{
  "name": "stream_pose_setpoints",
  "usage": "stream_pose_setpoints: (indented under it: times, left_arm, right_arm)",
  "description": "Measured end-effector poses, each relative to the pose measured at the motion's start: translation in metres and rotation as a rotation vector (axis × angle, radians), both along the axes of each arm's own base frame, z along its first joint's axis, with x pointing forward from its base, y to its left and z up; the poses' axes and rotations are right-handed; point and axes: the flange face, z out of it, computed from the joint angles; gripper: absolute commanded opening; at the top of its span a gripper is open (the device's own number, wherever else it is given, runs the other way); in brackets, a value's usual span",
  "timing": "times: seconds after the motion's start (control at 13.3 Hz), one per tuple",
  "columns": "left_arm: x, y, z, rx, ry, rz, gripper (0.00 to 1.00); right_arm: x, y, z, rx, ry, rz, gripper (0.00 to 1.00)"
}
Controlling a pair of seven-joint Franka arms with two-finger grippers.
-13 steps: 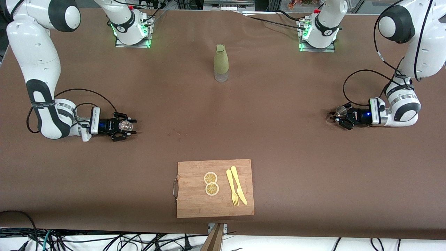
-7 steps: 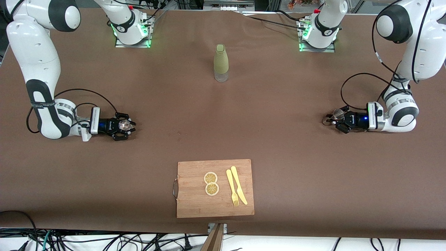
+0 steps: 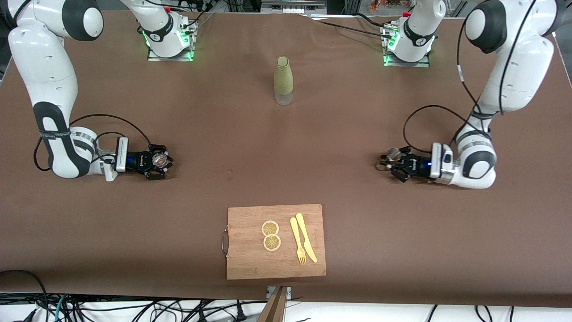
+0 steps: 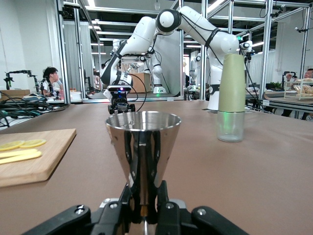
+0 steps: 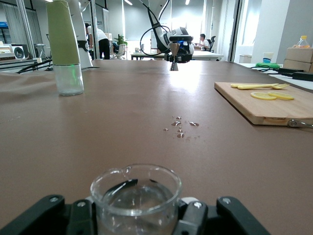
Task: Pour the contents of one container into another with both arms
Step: 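Carry the glass cup with the right gripper toward the left gripper's jigger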
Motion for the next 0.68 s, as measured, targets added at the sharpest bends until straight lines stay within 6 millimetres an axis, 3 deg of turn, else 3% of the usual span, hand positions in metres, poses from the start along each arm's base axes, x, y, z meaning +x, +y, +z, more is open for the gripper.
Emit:
stream_pose_setpoints:
  times: [0.68]
  left_arm:
    - [0.010, -0.184, 0.010, 0.027, 0.069, 0.138, 0.00]
  right_arm:
    - [0.009, 0.004, 0.014, 0.045, 0.004, -0.025, 0.16]
